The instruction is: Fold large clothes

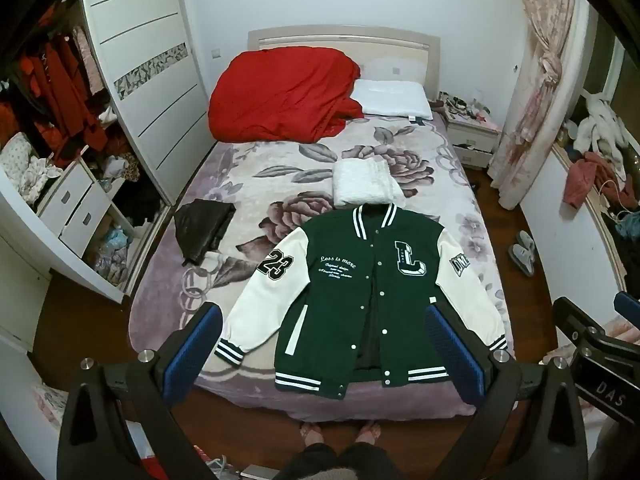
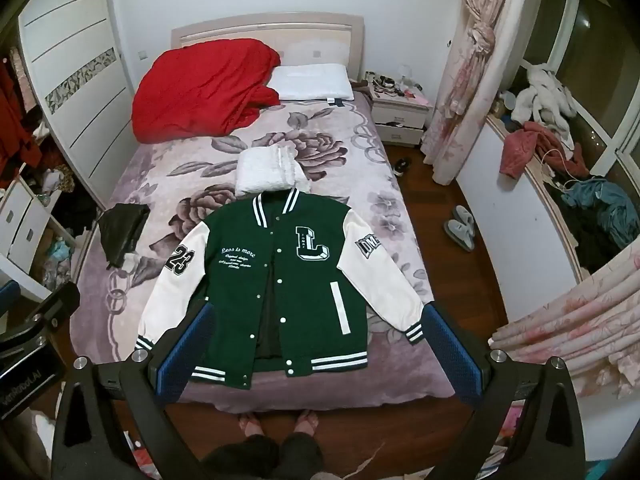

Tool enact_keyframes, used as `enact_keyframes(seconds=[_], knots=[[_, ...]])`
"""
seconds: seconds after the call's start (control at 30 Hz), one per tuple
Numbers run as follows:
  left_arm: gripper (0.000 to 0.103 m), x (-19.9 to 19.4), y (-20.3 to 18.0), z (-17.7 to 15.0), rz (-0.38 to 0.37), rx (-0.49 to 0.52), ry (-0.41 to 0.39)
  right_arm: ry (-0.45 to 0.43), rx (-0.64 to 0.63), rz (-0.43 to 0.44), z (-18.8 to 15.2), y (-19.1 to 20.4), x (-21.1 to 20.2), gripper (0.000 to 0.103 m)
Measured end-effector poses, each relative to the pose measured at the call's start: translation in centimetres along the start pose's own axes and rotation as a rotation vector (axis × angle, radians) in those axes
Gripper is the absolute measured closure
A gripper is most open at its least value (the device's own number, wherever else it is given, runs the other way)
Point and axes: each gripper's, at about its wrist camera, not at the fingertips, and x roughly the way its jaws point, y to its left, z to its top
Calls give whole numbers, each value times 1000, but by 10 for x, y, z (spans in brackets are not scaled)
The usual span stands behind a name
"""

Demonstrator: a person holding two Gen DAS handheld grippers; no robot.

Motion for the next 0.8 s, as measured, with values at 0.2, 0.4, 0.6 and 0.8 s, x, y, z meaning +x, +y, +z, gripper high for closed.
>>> enact_keyframes(seconds=[0.2,0.4,0.6,0.8], knots=[[0,0,0,0,-2,-2,-4,-5,-8,-5,-5,-1,0,0],[0,0,0,0,-2,-2,-7,-6,-6,-6,-10,-3,1,0],[0,0,0,0,-4,-4,-7,-7,-7,-9,-12,-3,-3,0],[0,0,0,0,-3,-4,-10,-9,-6,-5,-9,-4,-8,0]])
